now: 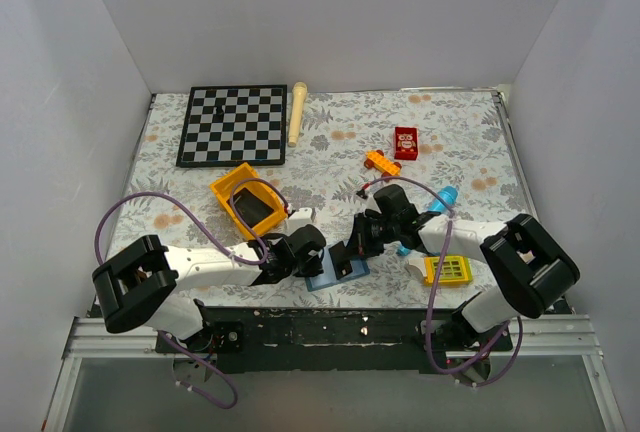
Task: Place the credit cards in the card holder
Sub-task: Insert the credit card into the card holder.
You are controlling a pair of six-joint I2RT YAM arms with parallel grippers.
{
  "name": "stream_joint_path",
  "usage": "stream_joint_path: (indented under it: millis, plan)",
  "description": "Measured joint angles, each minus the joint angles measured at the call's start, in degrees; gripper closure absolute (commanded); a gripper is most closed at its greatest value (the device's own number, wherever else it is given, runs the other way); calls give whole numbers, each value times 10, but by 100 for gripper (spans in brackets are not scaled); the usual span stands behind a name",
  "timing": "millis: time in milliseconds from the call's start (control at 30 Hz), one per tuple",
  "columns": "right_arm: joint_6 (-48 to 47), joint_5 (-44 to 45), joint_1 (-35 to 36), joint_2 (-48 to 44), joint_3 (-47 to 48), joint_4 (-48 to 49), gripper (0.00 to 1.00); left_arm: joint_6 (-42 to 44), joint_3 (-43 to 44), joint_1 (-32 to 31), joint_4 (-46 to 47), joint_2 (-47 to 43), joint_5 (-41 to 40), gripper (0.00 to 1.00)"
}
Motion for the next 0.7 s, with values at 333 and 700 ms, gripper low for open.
stream_joint_path:
  millis: [333, 700]
  plan:
    - [32, -53, -8, 36, -18, 85, 99, 2, 0, 0, -8, -2, -4, 100]
    - [59, -75, -7, 38, -27, 133, 99, 2, 0, 0, -9, -2, -5, 100]
